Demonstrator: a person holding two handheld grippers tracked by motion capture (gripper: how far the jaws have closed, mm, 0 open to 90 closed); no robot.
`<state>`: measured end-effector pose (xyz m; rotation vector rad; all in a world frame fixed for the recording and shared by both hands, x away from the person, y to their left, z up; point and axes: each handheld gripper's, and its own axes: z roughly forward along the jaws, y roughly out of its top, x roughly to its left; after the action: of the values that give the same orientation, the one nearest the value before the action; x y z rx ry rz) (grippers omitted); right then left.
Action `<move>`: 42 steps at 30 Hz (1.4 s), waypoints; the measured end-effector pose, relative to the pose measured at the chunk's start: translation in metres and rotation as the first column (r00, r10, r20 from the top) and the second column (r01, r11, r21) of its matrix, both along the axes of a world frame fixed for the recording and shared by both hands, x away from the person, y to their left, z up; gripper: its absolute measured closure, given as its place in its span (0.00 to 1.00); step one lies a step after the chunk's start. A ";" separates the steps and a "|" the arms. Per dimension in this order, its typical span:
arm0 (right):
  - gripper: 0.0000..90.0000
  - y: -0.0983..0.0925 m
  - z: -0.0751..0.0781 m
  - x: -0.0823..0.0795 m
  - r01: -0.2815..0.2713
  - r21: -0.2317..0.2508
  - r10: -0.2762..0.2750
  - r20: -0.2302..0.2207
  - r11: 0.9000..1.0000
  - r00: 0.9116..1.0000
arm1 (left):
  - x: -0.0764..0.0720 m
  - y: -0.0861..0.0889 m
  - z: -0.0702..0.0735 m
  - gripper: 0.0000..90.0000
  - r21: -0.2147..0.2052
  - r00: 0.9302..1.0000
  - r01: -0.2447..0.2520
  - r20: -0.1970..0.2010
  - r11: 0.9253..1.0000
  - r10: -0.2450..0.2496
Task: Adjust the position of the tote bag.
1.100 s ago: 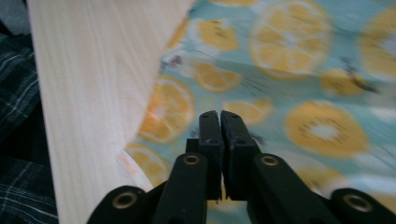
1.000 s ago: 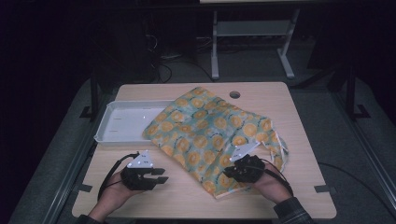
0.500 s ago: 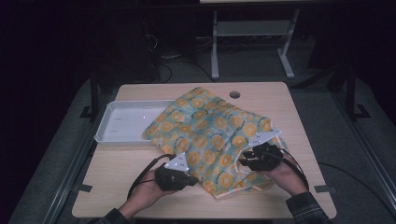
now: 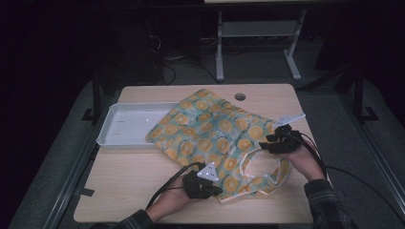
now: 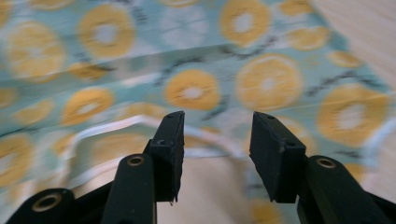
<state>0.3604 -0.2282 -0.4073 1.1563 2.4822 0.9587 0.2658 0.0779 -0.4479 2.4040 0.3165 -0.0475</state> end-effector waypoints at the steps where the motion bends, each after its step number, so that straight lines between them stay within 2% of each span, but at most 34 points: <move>1: 0.59 -0.003 0.000 0.006 0.014 0.000 -0.014 0.005 1.000 1.000 | 0.000 -0.002 -0.001 0.99 0.018 1.000 0.005 0.005 1.000 -0.005; 5: 0.56 -0.014 -0.001 0.034 0.072 0.007 -0.072 0.003 0.997 0.997 | -0.001 -0.006 -0.006 0.99 0.030 1.000 0.002 0.001 1.000 -0.002; 8: 0.55 -0.021 0.000 0.053 0.111 -0.006 -0.111 0.003 0.994 0.994 | -0.001 -0.007 -0.008 0.99 0.050 1.000 0.006 0.002 0.999 -0.006; 10: 0.55 -0.025 0.001 0.065 0.143 -0.003 -0.143 0.003 0.990 0.990 | -0.002 -0.008 -0.010 0.99 0.041 1.000 0.005 0.000 0.999 -0.005; 13: 0.54 -0.030 -0.001 0.081 0.162 -0.005 -0.162 -0.008 0.987 0.987 | -0.002 -0.008 -0.010 0.99 0.053 1.000 0.012 0.011 0.999 -0.013; 14: 0.54 -0.032 -0.004 0.090 0.181 -0.016 -0.182 -0.021 0.983 0.983 | -0.002 -0.008 -0.010 0.99 0.053 1.000 0.012 0.011 0.999 -0.013; 16: 0.54 -0.033 -0.006 0.094 0.189 -0.021 -0.190 -0.027 0.982 0.981 | -0.002 -0.008 -0.010 0.99 0.051 1.000 0.011 0.010 0.999 -0.012; 17: 0.54 -0.034 -0.008 0.098 0.200 -0.015 -0.200 -0.024 0.980 0.979 | -0.002 -0.008 -0.009 0.99 0.053 1.000 0.017 0.016 0.998 -0.018; 19: 0.55 -0.036 -0.020 0.107 0.224 0.006 -0.223 -0.059 0.975 0.973 | -0.002 -0.008 -0.009 0.99 0.053 1.000 0.019 0.015 0.998 -0.020; 20: 0.55 -0.036 -0.020 0.107 0.224 0.006 -0.223 -0.059 0.975 0.973 | -0.002 -0.008 -0.010 0.99 0.051 1.000 0.020 0.014 0.998 -0.020; 22: 0.55 -0.034 -0.031 0.113 0.219 -0.014 -0.219 -0.076 0.976 0.973 | -0.001 -0.008 -0.009 0.99 0.052 1.000 0.023 0.009 0.998 -0.024; 25: 0.63 -0.028 -0.041 0.117 0.212 -0.033 -0.214 -0.104 0.977 0.971 | -0.001 -0.007 -0.009 0.99 0.055 0.999 0.030 0.010 0.998 -0.030; 28: 0.77 -0.024 -0.047 0.118 0.192 -0.078 -0.200 -0.115 0.978 0.973 | -0.001 -0.007 -0.009 0.99 0.056 0.999 0.031 0.010 0.998 -0.032; 30: 0.88 -0.024 -0.048 0.117 0.188 -0.082 -0.197 -0.125 0.979 0.972 | -0.001 -0.007 -0.009 0.99 0.058 0.999 0.032 0.010 0.998 -0.033; 33: 0.97 -0.025 -0.047 0.115 0.176 -0.079 -0.185 -0.130 0.981 0.974 | -0.002 -0.006 -0.009 0.99 0.061 0.999 0.032 0.008 0.998 -0.033; 35: 0.99 -0.027 -0.046 0.113 0.167 -0.089 -0.178 -0.132 0.982 0.975 | -0.002 -0.006 -0.009 0.99 0.064 0.999 0.032 0.004 0.997 -0.032; 36: 0.99 -0.028 -0.045 0.112 0.171 -0.093 -0.183 -0.140 0.981 0.973 | -0.001 -0.006 -0.009 1.00 0.064 0.999 0.032 0.003 0.997 -0.033; 37: 0.99 -0.030 -0.045 0.111 0.163 -0.098 -0.176 -0.135 0.982 0.975 | -0.001 -0.005 -0.008 1.00 0.068 0.999 0.033 0.000 0.997 -0.033; 42: 0.99 -0.043 -0.043 0.104 0.172 -0.125 -0.189 -0.135 0.977 0.973 | 0.000 -0.003 -0.007 1.00 0.081 0.999 0.035 -0.007 0.996 -0.034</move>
<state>0.4642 -0.2707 -0.4500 1.4317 2.4515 0.6985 0.2660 0.0750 -0.4550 2.4906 0.2847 -0.0586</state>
